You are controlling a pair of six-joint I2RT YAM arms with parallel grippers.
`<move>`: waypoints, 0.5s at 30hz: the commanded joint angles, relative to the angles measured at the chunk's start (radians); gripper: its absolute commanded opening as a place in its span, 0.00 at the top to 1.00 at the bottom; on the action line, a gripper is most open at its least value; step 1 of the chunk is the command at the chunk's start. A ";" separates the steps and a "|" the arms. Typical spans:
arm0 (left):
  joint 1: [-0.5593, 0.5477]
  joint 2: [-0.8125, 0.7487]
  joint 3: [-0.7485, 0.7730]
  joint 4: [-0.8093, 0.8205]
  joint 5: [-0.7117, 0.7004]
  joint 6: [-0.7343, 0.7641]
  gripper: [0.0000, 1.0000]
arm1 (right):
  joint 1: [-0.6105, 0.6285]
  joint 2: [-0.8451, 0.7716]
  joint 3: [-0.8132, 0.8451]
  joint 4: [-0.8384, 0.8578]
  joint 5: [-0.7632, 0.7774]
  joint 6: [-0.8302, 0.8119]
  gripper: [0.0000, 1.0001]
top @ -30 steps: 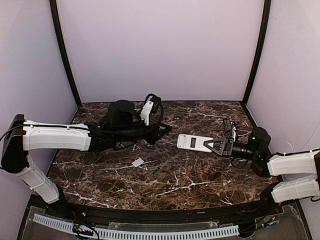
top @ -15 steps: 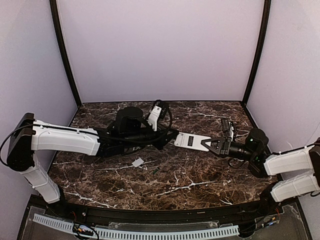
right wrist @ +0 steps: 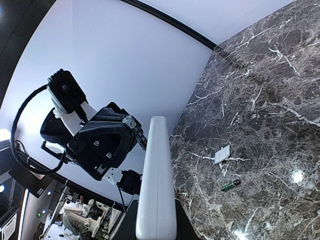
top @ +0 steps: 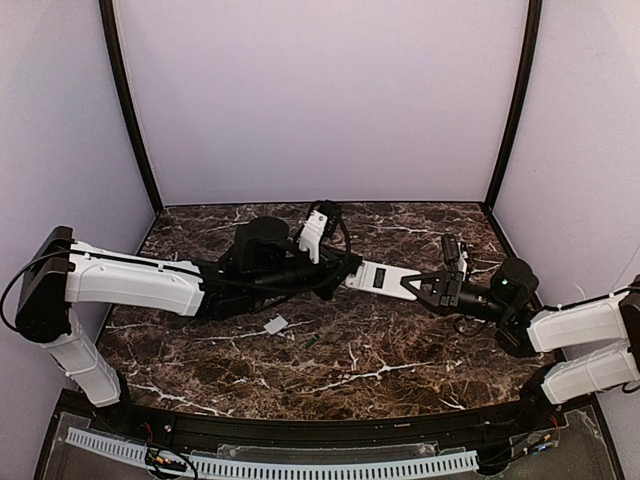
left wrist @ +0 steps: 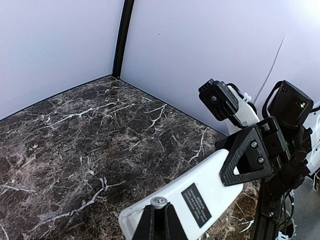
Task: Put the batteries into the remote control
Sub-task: Place the battery in the battery compartment.
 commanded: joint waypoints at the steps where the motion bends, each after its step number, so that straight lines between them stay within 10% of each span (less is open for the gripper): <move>1: -0.009 0.006 -0.004 0.023 -0.048 0.039 1.00 | 0.012 -0.034 -0.010 0.029 0.031 0.019 1.00; 15: -0.015 0.017 -0.013 0.014 -0.080 0.050 0.97 | 0.013 -0.044 -0.017 0.054 0.049 0.049 1.00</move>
